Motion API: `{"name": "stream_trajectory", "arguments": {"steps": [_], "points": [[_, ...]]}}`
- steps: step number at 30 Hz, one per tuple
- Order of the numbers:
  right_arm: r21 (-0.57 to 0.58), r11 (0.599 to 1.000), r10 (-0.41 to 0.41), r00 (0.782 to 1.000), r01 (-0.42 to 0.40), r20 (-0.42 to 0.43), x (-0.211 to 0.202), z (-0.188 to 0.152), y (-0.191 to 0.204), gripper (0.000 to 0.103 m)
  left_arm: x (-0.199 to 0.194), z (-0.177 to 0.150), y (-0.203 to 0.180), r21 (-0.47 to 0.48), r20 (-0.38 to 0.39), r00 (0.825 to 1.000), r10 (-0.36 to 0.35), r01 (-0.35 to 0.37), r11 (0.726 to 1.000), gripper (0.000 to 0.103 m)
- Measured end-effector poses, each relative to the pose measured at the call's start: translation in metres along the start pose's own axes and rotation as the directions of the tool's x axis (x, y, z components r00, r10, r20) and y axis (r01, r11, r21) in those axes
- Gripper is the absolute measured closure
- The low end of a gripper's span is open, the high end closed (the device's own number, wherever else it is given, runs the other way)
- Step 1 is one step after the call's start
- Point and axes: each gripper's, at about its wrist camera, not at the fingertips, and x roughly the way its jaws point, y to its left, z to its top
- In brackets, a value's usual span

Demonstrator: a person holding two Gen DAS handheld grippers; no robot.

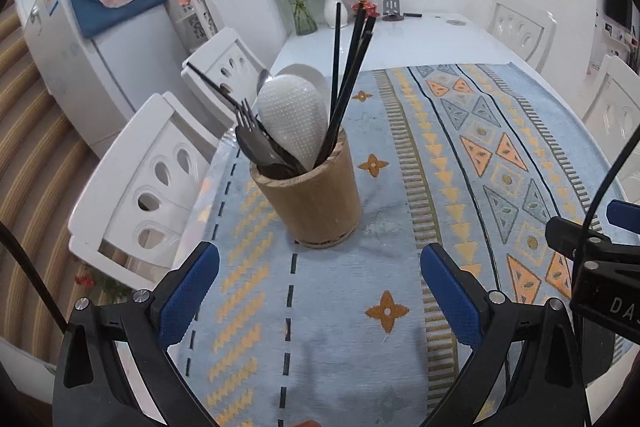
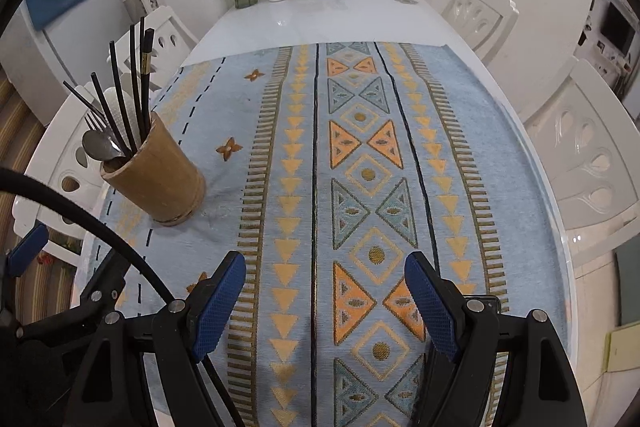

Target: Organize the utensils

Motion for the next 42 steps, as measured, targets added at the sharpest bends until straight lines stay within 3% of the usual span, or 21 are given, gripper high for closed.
{"name": "stream_trajectory", "arguments": {"steps": [4, 8, 23, 42], "points": [[0.028, 0.999, 0.028, 0.999, -0.028, -0.015, 0.002, -0.004, -0.003, 0.023, 0.007, -0.006, 0.002, -0.026, -0.046, 0.999, -0.019, 0.018, 0.999, 0.002], [0.04, 0.999, 0.029, 0.999, -0.027, -0.046, 0.007, -0.008, -0.006, 0.023, 0.01, -0.01, -0.004, 0.017, -0.054, 0.995, 0.083, -0.083, 0.996, 0.002], [-0.005, 1.0, -0.008, 0.999, 0.007, -0.054, 0.007, -0.017, 0.005, 0.023, 0.016, -0.012, 0.002, -0.006, -0.073, 0.996, 0.044, -0.044, 0.999, 0.002], [-0.025, 0.999, 0.031, 0.996, -0.033, -0.082, 0.019, -0.012, 0.015, 0.023, 0.017, -0.004, 0.0, 0.019, -0.053, 0.995, 0.079, -0.079, 0.997, 0.002]]}}
